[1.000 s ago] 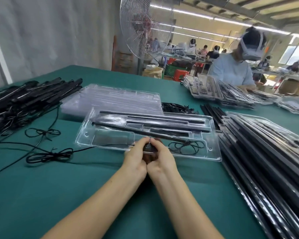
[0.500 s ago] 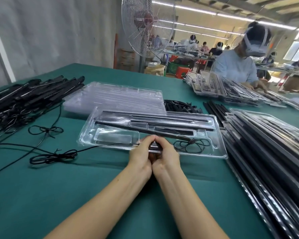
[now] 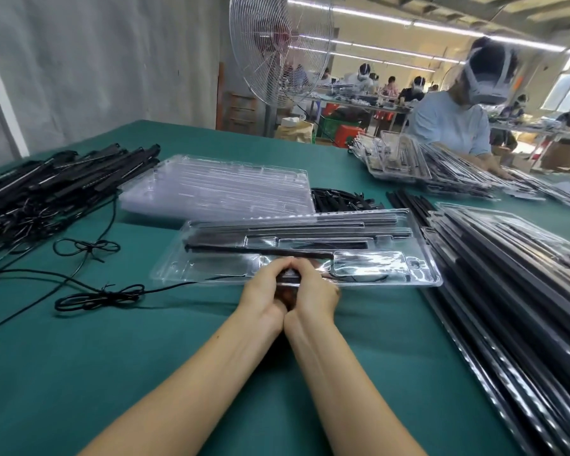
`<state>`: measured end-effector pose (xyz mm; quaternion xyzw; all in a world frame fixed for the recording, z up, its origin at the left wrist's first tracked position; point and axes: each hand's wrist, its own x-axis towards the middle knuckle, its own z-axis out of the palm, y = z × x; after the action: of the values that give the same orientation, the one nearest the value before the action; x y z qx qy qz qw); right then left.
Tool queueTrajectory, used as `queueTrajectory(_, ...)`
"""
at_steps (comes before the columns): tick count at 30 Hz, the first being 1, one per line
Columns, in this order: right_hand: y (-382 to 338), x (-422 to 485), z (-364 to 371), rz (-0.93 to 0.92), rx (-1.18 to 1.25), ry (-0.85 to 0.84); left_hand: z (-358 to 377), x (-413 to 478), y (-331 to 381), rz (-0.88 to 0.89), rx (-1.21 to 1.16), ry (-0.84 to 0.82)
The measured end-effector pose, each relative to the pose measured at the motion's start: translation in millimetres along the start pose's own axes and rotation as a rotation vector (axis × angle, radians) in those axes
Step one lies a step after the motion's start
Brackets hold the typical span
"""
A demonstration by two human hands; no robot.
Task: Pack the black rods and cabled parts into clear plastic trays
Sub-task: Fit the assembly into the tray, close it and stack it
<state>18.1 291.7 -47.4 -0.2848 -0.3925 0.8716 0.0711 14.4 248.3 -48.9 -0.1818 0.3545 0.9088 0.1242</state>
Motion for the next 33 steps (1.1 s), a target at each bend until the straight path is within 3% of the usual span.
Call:
queueTrajectory(11, -7, -1, 0, 0.247, 0.198, -0.205, 1, 7, 4, 0.127, -0.078, -0.062)
queueTrajectory(24, -8, -1, 2, 0.249, 0.199, -0.155, 1, 8, -1, 0.175, -0.104, -0.035)
queueTrajectory(28, -13, -2, 1, 0.263, 0.282, -0.231, 4, 5, -4, 0.286, -0.092, -0.061)
queueTrajectory(33, -9, -2, 0, 0.285, 0.256, -0.305, 1, 6, 0, 0.279, -0.057, -0.034)
